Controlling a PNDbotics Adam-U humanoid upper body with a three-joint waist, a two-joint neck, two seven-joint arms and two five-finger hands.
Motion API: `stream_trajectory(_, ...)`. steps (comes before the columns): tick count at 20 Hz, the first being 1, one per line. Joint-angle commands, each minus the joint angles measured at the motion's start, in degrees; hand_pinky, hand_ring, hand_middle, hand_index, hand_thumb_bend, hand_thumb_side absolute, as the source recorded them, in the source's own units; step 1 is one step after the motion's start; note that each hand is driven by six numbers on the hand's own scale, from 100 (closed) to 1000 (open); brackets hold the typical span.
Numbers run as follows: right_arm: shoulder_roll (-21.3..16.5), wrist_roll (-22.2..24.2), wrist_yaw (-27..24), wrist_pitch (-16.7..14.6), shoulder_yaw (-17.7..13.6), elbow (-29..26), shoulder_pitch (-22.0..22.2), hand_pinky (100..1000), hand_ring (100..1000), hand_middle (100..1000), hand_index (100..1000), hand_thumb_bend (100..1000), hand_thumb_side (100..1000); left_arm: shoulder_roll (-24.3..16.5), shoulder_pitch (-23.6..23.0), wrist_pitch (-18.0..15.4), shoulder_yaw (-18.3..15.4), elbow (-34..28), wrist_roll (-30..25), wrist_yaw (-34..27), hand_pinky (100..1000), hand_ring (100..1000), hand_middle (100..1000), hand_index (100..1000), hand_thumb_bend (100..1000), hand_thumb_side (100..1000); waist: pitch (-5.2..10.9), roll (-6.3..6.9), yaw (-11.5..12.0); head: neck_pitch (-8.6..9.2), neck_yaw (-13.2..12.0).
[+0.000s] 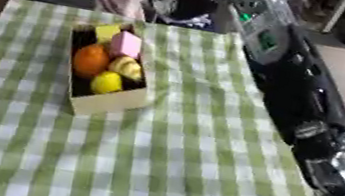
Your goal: Pick up objects on the table and place them in the box.
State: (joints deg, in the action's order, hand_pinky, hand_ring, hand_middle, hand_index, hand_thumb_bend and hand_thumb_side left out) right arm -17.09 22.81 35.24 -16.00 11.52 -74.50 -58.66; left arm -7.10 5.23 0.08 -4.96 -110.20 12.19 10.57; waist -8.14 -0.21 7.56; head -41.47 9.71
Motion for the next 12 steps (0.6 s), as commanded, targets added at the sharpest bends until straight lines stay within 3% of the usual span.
stream_trajectory(1,-3.2,-3.1,-3.4,-0.6,-1.4,-6.0,1.6,899,873,900,1000,100,295,-1.4,0.1,0.1,-0.7,-0.6,0.5,0.5,725,547,721,829,396,762,1.50,-0.15,-0.4,-0.49,-1.4)
stream_trajectory(3,-4.4,-5.1,-5.3,-0.1,-2.2,-9.1,4.5,880,854,888,1000,100,316,-1.4,0.0,0.2,-0.8,-0.6,0.6,0.6,725,548,724,829,394,763,1.50,-0.19,-1.0,-0.67,-2.3)
stream_trajectory(6,-5.5,-7.8,-8.1,2.0,-4.0,-13.6,8.6,847,819,849,1000,100,416,-1.3,-0.3,0.4,-1.0,-0.4,0.9,0.8,725,553,730,831,390,767,1.42,-0.19,-2.0,-0.82,-3.7)
stream_trajectory(12,-5.7,-13.5,-13.7,7.5,-8.4,-21.7,17.7,790,776,804,967,100,470,-1.3,-1.0,0.8,-1.4,0.0,1.5,1.3,727,568,746,838,387,770,1.40,0.09,-4.3,-1.28,-6.4)
